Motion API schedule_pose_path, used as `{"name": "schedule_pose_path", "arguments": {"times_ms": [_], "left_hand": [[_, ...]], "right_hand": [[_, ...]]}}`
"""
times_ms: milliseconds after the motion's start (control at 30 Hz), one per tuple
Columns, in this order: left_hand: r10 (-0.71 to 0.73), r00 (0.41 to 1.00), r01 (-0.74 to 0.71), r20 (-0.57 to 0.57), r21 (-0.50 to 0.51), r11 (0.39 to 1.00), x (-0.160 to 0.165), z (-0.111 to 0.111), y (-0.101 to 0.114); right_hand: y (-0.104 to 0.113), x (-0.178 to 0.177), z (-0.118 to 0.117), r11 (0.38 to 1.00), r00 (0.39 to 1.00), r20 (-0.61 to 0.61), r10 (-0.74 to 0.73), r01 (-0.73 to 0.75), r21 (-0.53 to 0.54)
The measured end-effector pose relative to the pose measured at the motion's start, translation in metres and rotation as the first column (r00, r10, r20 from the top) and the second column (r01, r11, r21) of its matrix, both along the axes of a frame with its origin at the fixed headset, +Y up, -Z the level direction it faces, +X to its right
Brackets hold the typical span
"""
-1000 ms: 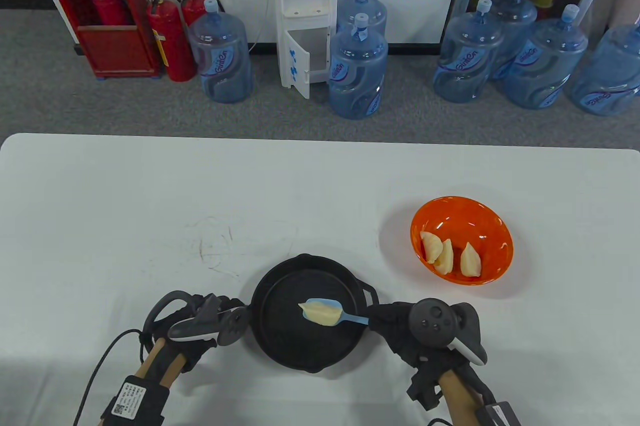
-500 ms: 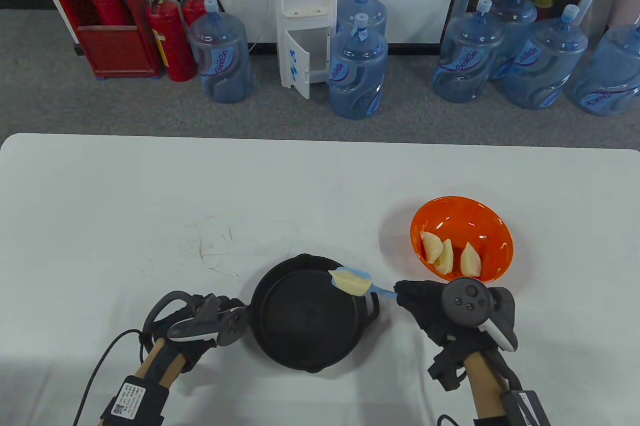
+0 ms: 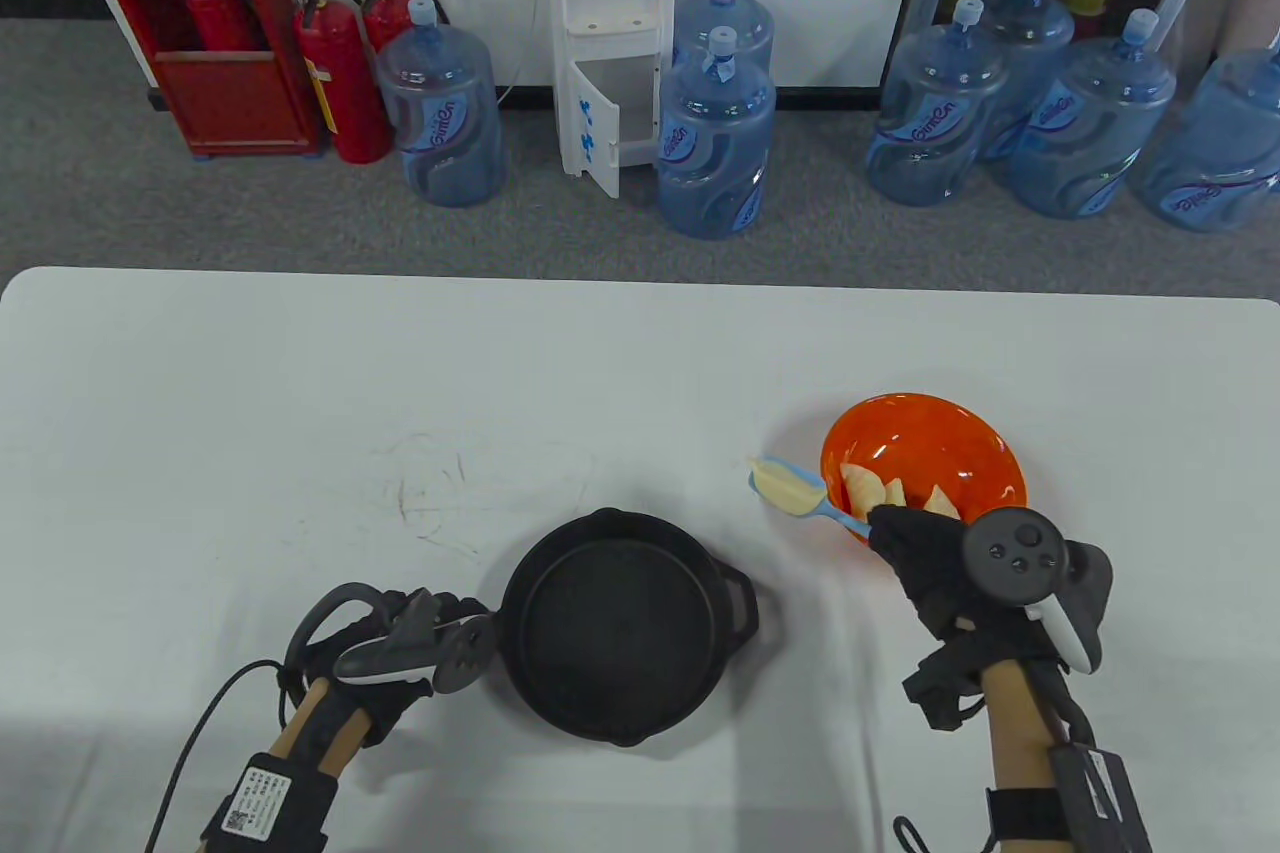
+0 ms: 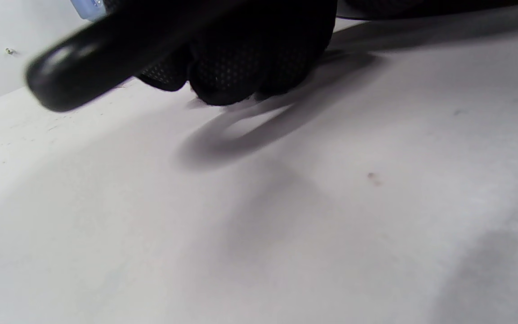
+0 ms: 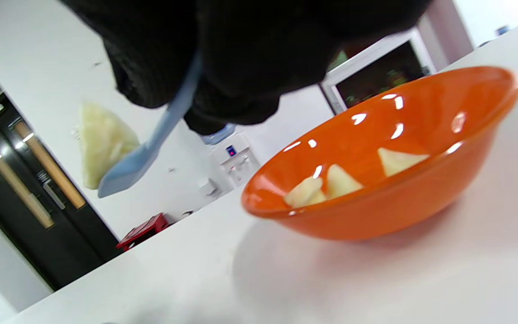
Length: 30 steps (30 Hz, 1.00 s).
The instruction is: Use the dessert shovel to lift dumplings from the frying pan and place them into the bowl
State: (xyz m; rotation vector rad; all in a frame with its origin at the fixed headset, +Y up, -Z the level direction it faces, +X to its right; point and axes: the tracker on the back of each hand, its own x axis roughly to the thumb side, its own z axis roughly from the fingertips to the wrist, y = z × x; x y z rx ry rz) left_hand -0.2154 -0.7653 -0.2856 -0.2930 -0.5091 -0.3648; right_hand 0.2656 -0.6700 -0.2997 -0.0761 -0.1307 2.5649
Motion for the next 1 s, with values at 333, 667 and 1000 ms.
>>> {"name": "schedule_pose_path", "arguments": {"times_ms": [333,667,1000], "left_hand": [[0.003,1.0,-0.003,-0.002,0.0,1.0,0.0,0.0,0.0],[-0.001,1.0,0.001,-0.006,0.003,1.0,0.0,0.001,0.0],[0.005,1.0,-0.005,-0.004,-0.001,1.0,0.0,0.0,0.0]], "right_hand": [[-0.012,0.031,-0.006,0.999,0.984,0.178,-0.012,0.018,-0.03],[-0.025,0.048,-0.016,0.994,0.953,0.298,0.059,-0.03,-0.101],[-0.037,0.056,-0.024,0.986,0.918,0.376,0.127,-0.075,-0.151]]}}
